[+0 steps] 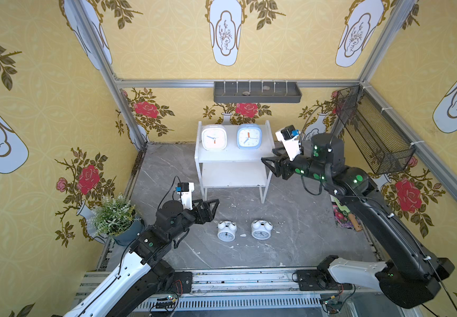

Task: Place the alarm clocks on the shelf by style
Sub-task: Pick up the alarm from the center of the board.

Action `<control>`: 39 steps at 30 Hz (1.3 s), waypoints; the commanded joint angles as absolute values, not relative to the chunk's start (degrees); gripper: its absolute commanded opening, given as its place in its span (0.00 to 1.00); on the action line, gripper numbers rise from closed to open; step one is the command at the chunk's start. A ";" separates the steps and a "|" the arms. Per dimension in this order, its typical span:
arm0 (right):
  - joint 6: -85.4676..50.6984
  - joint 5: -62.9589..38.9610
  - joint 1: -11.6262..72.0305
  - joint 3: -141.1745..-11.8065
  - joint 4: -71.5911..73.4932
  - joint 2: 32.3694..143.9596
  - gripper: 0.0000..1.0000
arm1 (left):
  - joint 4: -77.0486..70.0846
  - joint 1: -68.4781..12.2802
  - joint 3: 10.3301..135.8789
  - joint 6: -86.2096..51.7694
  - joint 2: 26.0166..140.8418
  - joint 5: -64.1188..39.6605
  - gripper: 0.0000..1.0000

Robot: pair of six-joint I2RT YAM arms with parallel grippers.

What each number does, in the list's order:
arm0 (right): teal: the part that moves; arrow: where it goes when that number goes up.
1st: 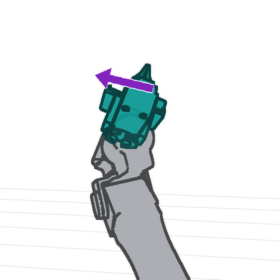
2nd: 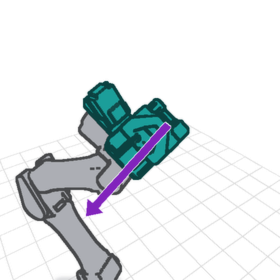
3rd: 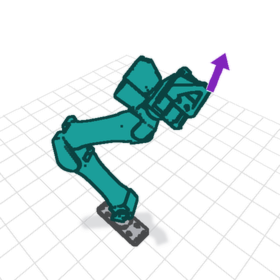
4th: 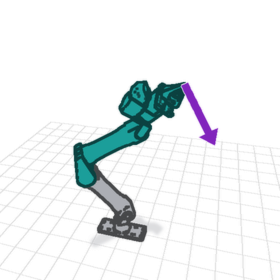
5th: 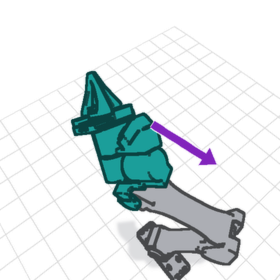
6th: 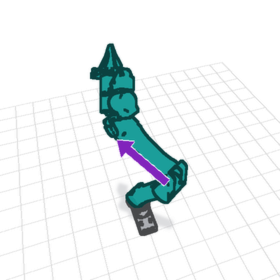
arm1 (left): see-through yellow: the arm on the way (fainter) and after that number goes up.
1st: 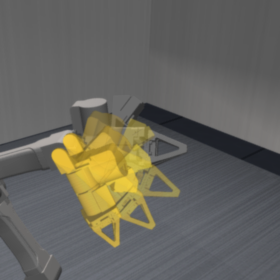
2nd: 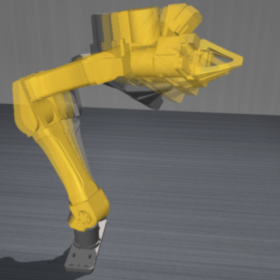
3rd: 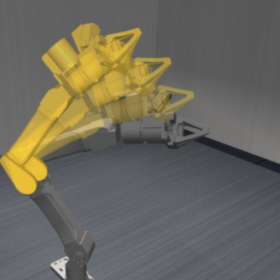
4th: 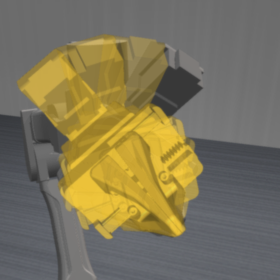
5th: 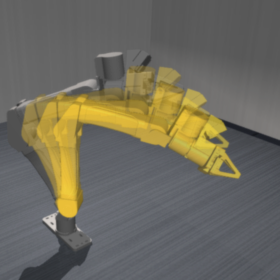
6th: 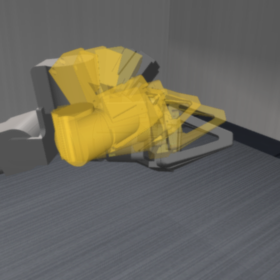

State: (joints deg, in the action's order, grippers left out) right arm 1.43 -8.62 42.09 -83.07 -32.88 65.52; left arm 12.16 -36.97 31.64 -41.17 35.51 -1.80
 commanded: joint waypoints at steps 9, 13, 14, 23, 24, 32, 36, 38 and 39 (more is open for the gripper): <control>-22.77 25.05 72.93 -64.91 -35.49 60.58 0.46 | 20.38 -37.13 31.82 -45.83 35.09 2.86 0.85; -29.09 28.18 77.61 -62.51 -31.21 67.93 0.42 | 28.23 -37.18 31.65 -50.53 34.23 9.75 0.83; -28.72 26.05 77.53 -61.19 -28.17 69.34 0.43 | 30.52 -37.11 31.56 -51.99 34.28 11.47 0.83; -23.63 4.08 74.83 -58.62 -18.29 80.55 0.58 | 36.80 -37.09 28.27 -57.12 29.89 15.48 0.83; -22.91 2.48 73.90 -58.37 -17.63 81.26 0.57 | 36.66 -37.09 27.75 -57.17 29.20 15.68 0.84; -19.70 -1.73 69.44 -58.06 -16.68 83.49 0.53 | 32.11 -37.09 23.95 -56.47 26.25 13.63 0.85; -19.03 -2.73 68.73 -58.66 -17.06 84.67 0.51 | 31.50 -37.09 23.71 -55.57 26.09 13.61 0.85; -18.80 -2.58 68.73 -58.98 -16.96 85.48 0.48 | 31.39 -37.09 23.48 -55.35 26.19 13.43 0.85; -18.65 -2.03 68.74 -59.13 -16.93 85.96 0.47 | 31.29 -37.09 23.26 -55.28 26.19 13.44 0.85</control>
State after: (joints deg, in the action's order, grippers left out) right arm -19.64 -1.45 68.71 -58.54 -19.16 85.12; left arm 33.12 -37.12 23.90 -56.49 26.17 13.87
